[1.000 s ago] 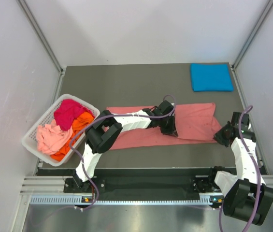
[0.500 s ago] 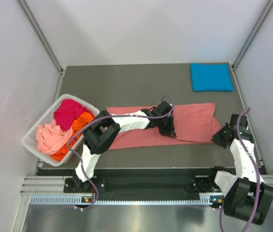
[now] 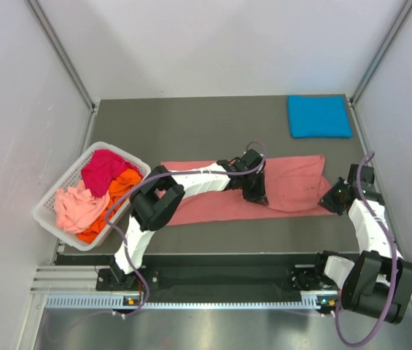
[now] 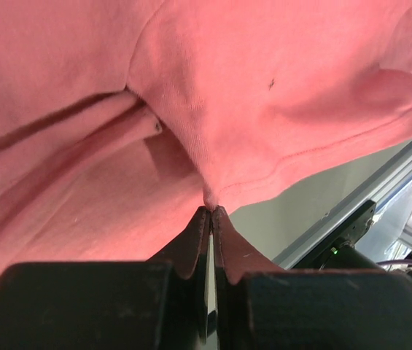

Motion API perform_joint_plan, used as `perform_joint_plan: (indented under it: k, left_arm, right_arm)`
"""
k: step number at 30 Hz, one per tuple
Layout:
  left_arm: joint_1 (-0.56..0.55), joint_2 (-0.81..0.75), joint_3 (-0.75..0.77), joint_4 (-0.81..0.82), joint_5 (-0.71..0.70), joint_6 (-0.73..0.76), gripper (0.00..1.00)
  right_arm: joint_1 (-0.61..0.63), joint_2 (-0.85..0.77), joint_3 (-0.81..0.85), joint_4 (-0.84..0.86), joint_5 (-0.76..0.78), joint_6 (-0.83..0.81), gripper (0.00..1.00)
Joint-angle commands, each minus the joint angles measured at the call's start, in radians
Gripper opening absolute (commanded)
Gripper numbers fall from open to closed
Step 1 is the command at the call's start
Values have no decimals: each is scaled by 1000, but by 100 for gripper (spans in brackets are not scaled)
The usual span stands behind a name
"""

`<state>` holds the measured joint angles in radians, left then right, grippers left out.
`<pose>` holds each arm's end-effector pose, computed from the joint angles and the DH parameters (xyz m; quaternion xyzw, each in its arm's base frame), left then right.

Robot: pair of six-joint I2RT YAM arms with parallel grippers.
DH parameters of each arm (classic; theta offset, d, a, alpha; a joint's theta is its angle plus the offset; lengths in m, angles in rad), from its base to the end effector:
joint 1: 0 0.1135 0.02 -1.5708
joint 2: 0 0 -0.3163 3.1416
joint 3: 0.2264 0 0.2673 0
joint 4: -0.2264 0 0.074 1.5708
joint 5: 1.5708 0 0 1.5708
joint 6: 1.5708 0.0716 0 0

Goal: Fold and stack the t-shirts
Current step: Fold the tshirt

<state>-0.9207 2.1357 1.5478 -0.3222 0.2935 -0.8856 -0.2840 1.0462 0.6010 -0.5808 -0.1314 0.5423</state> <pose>0.3024 -0.4319 0.1736 0.0639 0.9348 -0.3376 0.0901 0.1924 -0.0464 0.2053 0.3697 0.8873 0.0973 0.2581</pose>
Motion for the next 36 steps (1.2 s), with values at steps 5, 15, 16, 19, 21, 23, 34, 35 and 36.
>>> perform_joint_plan:
  k: [5, 15, 16, 19, 21, 23, 34, 35, 36]
  left_arm:
    - [13, 20, 80, -83, -30, -10, 8]
    - [48, 21, 110, -100, -36, -21, 13]
    - [51, 24, 120, -100, -37, -21, 13]
    - [63, 47, 150, -110, -25, -23, 13]
    - [74, 56, 161, -100, -7, -26, 13]
    - [83, 66, 173, -74, 21, -35, 14]
    - [143, 109, 281, -41, 91, -47, 18]
    - [146, 107, 284, -41, 90, -41, 19]
    - [154, 109, 293, -38, 88, -38, 20]
  right_arm:
    - [12, 93, 132, 82, -77, -99, 0]
    - [51, 265, 244, 121, -106, -123, 0]
    - [52, 278, 255, 121, -109, -123, 0]
    - [65, 325, 298, 124, -112, -119, 1]
    - [74, 362, 327, 122, -106, -122, 1]
    - [75, 403, 358, 118, -93, -120, 1]
    - [75, 535, 460, 62, 13, -76, 0]
    - [75, 543, 462, 61, 16, -59, 1]
    - [75, 546, 462, 67, 21, -53, 1]
